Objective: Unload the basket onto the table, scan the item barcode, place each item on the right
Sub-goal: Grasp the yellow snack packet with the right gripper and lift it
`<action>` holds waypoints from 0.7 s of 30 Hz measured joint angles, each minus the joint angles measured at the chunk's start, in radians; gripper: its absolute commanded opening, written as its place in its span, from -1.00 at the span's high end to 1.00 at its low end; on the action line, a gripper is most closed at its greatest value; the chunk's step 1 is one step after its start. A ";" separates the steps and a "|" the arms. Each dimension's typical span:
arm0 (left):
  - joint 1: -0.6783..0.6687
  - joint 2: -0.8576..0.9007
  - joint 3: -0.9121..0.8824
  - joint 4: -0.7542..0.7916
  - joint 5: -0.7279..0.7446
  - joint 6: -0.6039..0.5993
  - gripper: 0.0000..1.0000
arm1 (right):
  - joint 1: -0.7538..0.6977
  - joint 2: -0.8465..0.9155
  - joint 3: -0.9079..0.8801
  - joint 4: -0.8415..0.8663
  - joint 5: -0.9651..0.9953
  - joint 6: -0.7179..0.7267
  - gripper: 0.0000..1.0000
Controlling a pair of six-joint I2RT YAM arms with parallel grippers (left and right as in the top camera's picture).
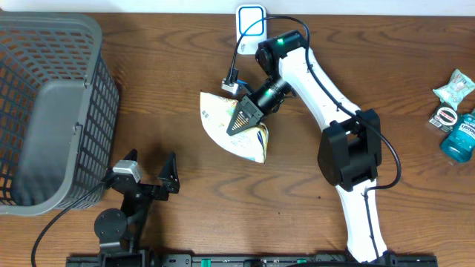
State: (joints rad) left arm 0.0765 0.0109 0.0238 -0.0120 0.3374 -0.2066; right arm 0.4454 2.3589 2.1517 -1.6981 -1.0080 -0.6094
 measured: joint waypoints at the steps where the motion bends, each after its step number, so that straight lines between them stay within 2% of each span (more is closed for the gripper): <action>1: 0.000 0.000 0.000 0.000 0.000 0.000 -0.96 | 0.000 0.000 0.000 0.000 -0.008 -0.031 0.98; 13: 0.000 0.000 0.000 0.000 0.000 0.000 -0.95 | 0.005 0.001 0.000 0.000 -0.014 -0.320 0.97; 17: 0.000 0.000 0.000 0.000 0.000 0.000 -0.96 | 0.005 0.001 0.000 0.000 0.083 -0.311 0.97; 21: 0.000 0.000 0.000 0.000 0.000 0.000 -0.95 | 0.006 0.001 0.000 0.026 0.345 -0.166 0.98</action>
State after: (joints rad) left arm 0.0765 0.0109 0.0238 -0.0120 0.3374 -0.2062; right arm 0.4511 2.3600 2.1521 -1.6726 -0.6632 -0.7750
